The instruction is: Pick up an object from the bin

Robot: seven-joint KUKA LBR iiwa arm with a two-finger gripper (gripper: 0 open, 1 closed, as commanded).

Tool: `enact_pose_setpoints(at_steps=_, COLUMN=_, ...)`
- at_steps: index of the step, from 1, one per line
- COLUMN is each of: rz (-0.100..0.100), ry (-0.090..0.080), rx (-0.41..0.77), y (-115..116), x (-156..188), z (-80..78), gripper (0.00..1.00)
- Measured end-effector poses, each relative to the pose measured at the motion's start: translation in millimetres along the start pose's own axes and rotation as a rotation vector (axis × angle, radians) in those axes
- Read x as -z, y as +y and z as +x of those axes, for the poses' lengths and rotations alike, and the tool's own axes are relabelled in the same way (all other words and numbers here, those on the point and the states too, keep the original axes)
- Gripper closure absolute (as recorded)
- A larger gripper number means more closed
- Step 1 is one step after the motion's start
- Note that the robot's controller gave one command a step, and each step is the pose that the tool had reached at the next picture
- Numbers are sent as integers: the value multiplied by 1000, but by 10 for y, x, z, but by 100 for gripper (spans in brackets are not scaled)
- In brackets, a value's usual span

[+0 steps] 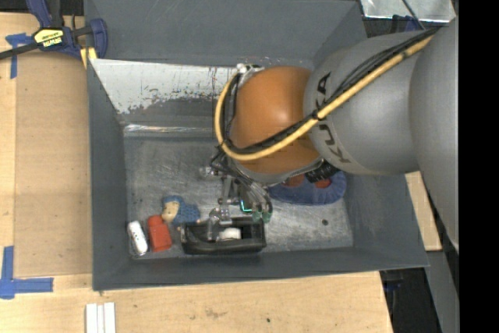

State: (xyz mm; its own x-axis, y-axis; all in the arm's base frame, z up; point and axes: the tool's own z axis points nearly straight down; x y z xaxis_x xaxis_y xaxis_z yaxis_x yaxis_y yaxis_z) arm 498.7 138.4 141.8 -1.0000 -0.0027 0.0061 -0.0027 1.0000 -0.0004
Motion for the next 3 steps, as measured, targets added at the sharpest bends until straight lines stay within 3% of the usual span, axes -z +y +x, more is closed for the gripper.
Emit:
enact_pose_setpoints(at_steps=1, rz=-1, ry=-8, rx=-3, y=-7, x=39, z=-22, gripper=100)
enact_pose_setpoints(at_steps=2, rz=-1, ry=-8, rx=-3, y=-8, x=39, z=-22, gripper=0)
enact_pose_setpoints(at_steps=3, rz=-2, ry=-12, rx=66, y=-469, x=-279, z=-19, gripper=0)
